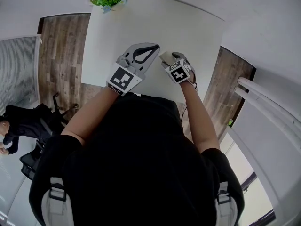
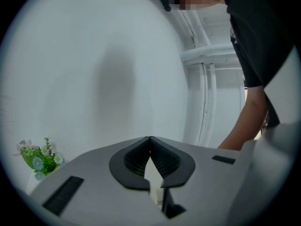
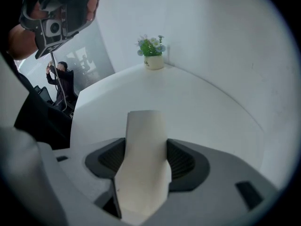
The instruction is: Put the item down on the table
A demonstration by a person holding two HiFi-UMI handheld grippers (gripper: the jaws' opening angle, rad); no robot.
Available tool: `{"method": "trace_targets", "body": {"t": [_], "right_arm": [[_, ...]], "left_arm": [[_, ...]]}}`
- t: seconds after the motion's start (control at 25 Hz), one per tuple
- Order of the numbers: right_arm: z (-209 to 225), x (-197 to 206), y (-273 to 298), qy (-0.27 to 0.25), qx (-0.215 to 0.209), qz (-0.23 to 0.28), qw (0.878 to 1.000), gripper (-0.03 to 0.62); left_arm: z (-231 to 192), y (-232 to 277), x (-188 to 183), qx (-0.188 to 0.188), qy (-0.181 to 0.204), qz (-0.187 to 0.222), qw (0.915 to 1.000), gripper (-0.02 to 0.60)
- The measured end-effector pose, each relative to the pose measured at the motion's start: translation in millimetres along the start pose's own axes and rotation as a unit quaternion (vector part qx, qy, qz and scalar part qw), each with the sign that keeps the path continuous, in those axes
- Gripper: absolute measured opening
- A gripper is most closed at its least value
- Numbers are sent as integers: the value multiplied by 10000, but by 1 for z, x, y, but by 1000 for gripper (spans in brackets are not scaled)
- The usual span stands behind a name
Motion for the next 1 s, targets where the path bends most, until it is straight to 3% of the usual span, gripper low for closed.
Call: {"method": "trace_targets", "body": {"t": [0.64,1.0], "right_arm": [[-16,10,40,-320,75,-458,9984,278],[-14,-5,13,318,68,182,9993,279]], "left_arm": [[-3,-13,2,-53,12,-85,9999,-6],[1,-26,1,30,142,-169,9998,-6]]}}
Point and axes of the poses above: the fingertips, and each gripper's own axes: y forward along the fingers, z to its right, x out of its underside, the point moved 3 cm from there along -y, backward along the fingers, and after that the axes turned 14 degrees about -y, right-handed, at the moved point
